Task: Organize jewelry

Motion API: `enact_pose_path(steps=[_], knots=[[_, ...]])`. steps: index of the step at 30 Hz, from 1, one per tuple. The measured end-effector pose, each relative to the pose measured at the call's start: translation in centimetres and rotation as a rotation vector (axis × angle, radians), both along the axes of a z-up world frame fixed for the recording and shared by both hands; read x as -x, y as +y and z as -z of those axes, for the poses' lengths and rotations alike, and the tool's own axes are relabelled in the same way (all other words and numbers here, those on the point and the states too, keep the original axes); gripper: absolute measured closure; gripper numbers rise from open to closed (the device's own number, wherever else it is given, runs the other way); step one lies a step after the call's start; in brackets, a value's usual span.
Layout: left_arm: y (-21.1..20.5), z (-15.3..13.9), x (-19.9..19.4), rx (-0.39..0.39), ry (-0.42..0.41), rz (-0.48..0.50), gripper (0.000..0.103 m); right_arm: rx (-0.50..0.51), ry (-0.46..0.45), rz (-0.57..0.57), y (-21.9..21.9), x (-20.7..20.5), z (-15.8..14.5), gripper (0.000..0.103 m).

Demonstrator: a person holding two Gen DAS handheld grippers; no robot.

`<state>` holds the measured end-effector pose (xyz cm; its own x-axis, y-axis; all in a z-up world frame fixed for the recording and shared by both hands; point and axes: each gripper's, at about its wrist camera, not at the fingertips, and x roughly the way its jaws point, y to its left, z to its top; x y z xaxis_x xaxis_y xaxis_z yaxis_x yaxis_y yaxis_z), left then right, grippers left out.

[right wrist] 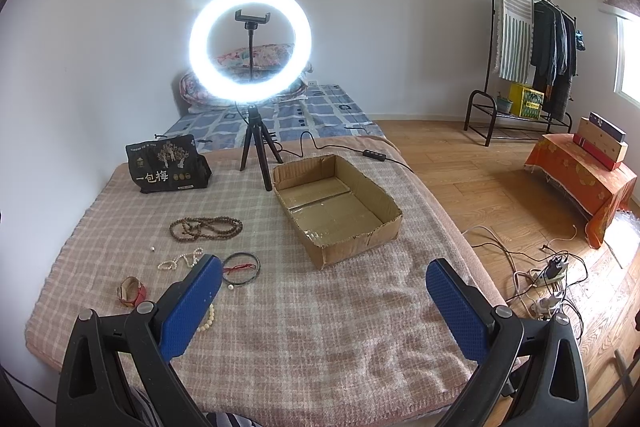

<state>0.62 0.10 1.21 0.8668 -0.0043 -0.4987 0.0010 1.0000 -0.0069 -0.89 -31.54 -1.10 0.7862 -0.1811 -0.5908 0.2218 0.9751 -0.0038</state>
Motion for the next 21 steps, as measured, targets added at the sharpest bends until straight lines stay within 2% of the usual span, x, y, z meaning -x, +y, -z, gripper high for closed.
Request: enact_pose_path(steps=[2, 18, 21], knots=[[0.0, -0.9, 0.1, -0.001, -0.001, -0.001, 0.000, -0.001, 0.000, 0.000, 0.0, 0.0, 0.0, 0.000], [0.0, -1.1, 0.0, 0.001, -0.004, 0.000, 0.000, -0.002, 0.003, -0.002, 0.1, -0.2, -0.1, 0.000], [-0.1, -2.5, 0.1, 0.000, -0.005, -0.001, 0.000, -0.003, 0.003, -0.003, 0.2, -0.2, -0.1, 0.000]])
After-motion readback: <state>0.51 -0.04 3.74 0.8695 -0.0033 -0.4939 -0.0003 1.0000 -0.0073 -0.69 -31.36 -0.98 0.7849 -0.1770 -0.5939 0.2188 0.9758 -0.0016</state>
